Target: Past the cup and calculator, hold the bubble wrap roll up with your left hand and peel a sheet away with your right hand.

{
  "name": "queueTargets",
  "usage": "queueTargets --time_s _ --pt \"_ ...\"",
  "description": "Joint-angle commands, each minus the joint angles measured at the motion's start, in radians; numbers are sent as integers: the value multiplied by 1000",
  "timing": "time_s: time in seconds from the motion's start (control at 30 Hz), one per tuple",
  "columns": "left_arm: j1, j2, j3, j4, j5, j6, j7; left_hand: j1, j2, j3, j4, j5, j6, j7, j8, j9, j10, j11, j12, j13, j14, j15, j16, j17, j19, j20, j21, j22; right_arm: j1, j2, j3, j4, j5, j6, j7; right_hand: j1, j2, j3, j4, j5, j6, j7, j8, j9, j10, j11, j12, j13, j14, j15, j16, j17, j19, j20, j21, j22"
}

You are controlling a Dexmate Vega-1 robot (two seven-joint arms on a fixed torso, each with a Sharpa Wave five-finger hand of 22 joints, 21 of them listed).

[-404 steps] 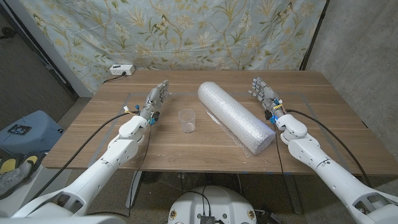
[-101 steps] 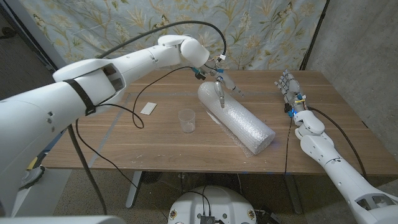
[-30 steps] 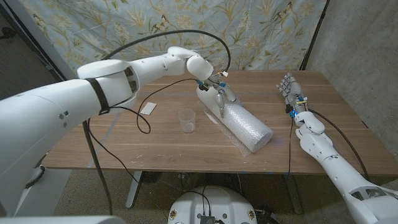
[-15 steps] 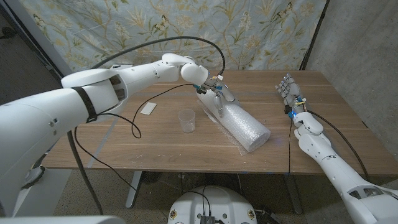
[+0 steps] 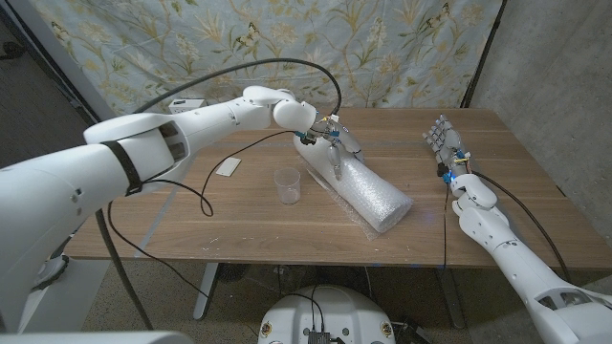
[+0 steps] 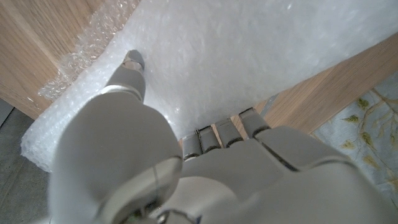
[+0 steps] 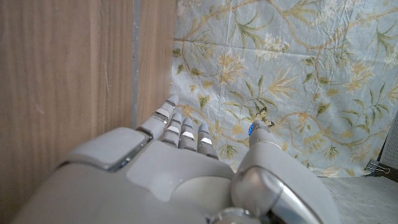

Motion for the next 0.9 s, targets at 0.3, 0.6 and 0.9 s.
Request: queueTargets --time_s 0.3,0.6,0.9 --pt "16 37 -40 -69 13 55 -15 60 55 -9 -1 10 148 -35 28 11 108 -89 30 87 86 -58 25 13 16 -4 12 2 -11 -8 2 -18 3 -20 1 -10 1 2 -3 -2 -7 1 5 1 -4 5 6 3 -4 0 3 2 2 3 7 3" --pt "6 49 -59 -95 23 79 -11 65 56 -11 1 12 146 -36 30 19 104 -87 33 98 77 -56 16 12 15 -3 15 2 -12 -13 0 -28 1 -29 4 -10 1 3 -4 -3 -7 0 6 1 -4 6 6 3 -5 0 3 2 2 3 7 3" --pt "1 62 -72 -126 27 111 -18 65 58 -11 4 13 141 -37 30 24 98 -89 32 105 76 -57 10 10 10 -2 15 2 -18 -24 0 -46 -5 -43 -4 -11 2 4 -4 -3 -6 0 6 1 -5 4 6 3 -4 -1 4 2 2 3 7 3"
